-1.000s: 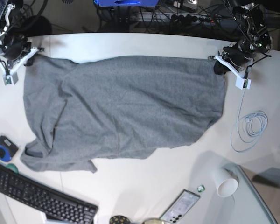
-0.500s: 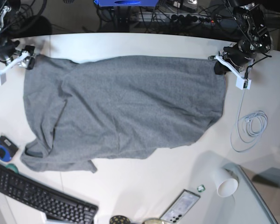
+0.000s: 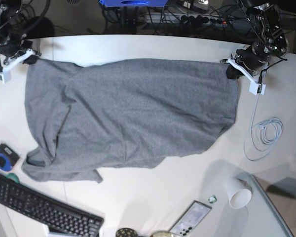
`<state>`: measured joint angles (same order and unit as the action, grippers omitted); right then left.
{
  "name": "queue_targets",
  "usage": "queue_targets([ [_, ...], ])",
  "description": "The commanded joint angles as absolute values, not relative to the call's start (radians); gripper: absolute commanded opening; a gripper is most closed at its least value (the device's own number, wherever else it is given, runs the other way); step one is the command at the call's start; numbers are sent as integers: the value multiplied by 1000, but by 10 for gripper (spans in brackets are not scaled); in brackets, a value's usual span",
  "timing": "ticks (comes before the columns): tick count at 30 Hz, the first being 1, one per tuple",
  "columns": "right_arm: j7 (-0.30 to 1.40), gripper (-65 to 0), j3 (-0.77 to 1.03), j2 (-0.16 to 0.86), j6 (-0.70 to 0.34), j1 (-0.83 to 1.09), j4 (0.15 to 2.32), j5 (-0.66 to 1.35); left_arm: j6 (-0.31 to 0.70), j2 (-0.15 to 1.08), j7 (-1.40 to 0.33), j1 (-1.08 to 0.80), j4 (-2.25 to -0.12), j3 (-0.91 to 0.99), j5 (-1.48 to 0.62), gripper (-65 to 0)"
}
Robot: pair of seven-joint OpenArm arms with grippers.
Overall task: Layout the t-shirt on the table in an organized manner, then fold the t-shirt properly
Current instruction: 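Drag the right gripper's corner of the shirt along the table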
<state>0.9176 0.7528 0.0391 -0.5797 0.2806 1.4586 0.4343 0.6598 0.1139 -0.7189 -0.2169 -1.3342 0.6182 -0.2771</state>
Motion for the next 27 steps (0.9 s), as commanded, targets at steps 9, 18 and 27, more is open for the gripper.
queue_targets([
  [9,1066,-644,754,45,-581,278,1705,449,667,145,-707,-214,-1353,621,-288,-650],
  [18,1228,-644,654,30,-486,102,1758,441,667,145,-708,-214,-1419,591,-288,-650],
  [27,1006,-632,340,81,-341,-166,1317,441,665,143,-708,-214,-1442,506,-288,-650],
])
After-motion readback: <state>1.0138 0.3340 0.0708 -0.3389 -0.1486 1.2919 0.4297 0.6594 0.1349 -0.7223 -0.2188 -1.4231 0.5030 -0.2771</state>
